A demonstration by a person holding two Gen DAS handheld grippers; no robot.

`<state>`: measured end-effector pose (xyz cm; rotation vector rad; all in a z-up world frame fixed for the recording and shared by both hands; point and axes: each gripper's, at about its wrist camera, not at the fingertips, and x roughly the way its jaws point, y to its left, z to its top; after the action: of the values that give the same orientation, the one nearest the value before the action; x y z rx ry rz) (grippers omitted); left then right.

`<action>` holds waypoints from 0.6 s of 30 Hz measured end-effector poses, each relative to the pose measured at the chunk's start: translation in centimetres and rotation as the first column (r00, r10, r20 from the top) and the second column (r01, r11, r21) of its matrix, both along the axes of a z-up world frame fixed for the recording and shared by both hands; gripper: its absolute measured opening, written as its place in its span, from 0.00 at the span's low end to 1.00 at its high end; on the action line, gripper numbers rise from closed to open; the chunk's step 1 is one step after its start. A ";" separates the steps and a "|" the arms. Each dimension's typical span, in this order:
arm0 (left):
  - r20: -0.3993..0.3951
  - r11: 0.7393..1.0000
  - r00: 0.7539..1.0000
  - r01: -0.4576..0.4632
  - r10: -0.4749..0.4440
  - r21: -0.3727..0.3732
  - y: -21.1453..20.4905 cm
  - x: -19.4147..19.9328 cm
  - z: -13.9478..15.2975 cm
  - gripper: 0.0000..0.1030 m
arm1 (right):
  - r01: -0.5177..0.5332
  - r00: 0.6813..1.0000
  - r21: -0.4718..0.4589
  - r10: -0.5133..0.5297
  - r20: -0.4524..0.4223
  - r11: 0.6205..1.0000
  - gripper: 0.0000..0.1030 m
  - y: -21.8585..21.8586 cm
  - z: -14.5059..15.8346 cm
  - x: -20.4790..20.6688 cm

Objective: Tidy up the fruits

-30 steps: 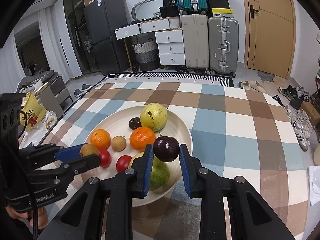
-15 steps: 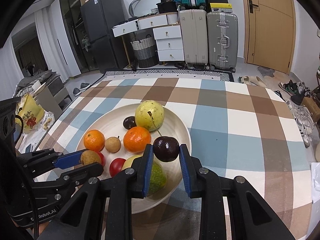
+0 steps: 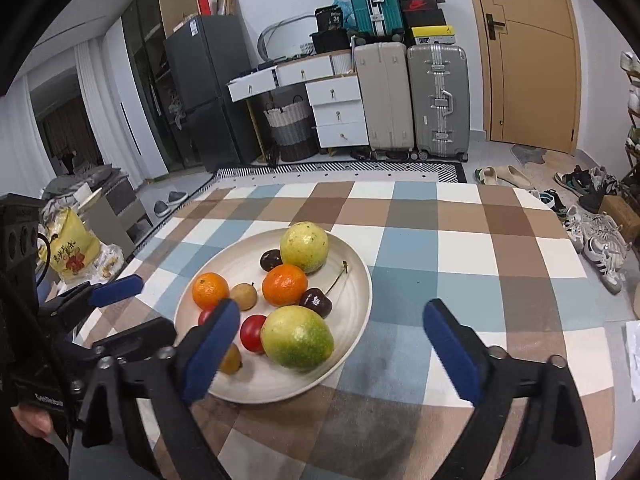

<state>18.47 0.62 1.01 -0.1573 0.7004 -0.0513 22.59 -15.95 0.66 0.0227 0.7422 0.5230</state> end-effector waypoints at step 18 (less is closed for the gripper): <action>0.142 0.997 0.987 -0.074 0.072 0.010 2.6 -6.8 1.0 0.99 | -0.090 0.989 0.030 0.086 0.124 0.995 1.00 -0.4 0.3 -7.4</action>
<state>11.65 3.27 2.01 -0.1624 0.5533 0.0129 15.24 -16.38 0.97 -0.0093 0.6156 0.6162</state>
